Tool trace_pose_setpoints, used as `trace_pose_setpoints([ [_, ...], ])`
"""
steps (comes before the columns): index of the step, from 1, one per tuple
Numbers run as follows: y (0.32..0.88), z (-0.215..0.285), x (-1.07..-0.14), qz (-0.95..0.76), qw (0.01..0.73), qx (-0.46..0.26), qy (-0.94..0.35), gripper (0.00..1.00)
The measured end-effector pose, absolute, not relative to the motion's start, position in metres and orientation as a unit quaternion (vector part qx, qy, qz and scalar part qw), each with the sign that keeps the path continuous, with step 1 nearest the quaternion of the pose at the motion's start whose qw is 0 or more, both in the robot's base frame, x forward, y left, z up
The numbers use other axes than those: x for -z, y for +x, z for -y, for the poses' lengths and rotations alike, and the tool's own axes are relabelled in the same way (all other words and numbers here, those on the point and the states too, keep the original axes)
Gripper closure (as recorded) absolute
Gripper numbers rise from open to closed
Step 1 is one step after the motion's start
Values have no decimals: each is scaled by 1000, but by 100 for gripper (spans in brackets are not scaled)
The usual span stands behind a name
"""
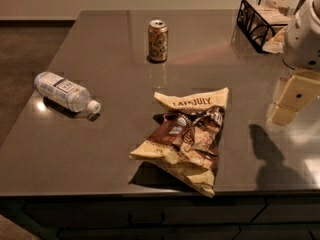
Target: Move orange can near blue plastic bottle
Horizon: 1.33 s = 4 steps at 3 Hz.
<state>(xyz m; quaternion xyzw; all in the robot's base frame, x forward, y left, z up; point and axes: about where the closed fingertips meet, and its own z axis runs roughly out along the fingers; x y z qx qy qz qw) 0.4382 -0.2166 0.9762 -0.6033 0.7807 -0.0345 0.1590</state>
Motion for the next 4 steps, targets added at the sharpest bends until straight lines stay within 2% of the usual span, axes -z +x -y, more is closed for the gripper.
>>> trace_pose_setpoints([
  [1,438,216,-976,-781,159,35,-603,0],
  [2,461,207,-976,-784,174,29,-596,0],
  [4,542,166,-970,-790,206,5,-577,0],
])
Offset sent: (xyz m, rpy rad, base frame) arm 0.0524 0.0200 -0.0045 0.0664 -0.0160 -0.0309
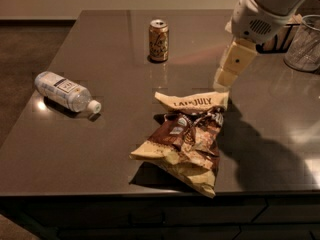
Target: Move orange can near blue plastic bottle
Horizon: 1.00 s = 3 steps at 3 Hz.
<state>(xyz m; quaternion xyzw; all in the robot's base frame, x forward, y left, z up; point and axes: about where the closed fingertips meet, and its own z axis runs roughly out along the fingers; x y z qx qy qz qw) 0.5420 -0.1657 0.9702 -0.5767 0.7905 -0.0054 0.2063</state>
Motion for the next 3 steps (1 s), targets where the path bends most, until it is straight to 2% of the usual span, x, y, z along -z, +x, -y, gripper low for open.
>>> trace_pose_setpoints([
  [1,599,140,-973,-789,247,-17,-563,0],
  [3,713,124,-975,-790,353,-55,-498,0],
])
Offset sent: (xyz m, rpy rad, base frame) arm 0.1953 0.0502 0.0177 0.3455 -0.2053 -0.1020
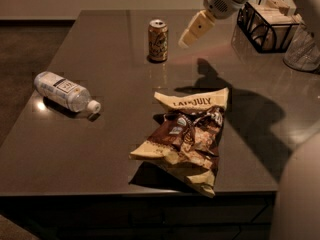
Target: Move orange can near blue plastic bottle
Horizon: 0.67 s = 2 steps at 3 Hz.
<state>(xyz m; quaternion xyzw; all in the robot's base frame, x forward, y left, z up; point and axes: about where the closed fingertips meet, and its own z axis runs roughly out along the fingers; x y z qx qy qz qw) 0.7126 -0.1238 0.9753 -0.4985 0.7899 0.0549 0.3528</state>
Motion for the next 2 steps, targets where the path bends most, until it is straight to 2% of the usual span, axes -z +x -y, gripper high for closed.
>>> trace_pose_setpoints([
  [2,785,118,-927,-810,377,-67,-445,0],
])
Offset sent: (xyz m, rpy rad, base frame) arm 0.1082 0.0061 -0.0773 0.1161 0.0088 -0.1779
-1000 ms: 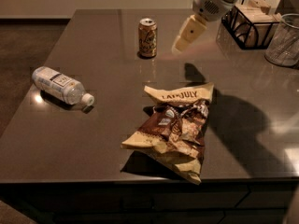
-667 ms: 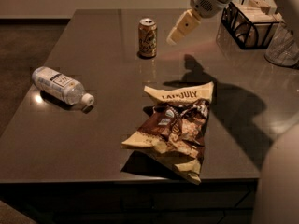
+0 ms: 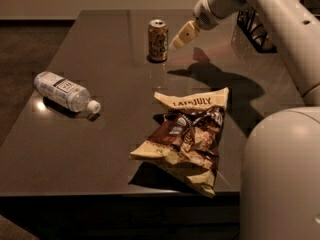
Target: Move orange can near blue plastic bottle
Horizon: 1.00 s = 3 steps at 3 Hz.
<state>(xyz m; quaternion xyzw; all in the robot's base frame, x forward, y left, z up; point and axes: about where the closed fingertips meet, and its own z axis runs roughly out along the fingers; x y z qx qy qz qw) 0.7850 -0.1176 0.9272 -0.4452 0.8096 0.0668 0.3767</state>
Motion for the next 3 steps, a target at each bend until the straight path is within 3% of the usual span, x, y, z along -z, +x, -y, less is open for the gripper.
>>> trace_pose_setpoints([
  [3,795,45,-909,-796,395,-140,-437,0],
])
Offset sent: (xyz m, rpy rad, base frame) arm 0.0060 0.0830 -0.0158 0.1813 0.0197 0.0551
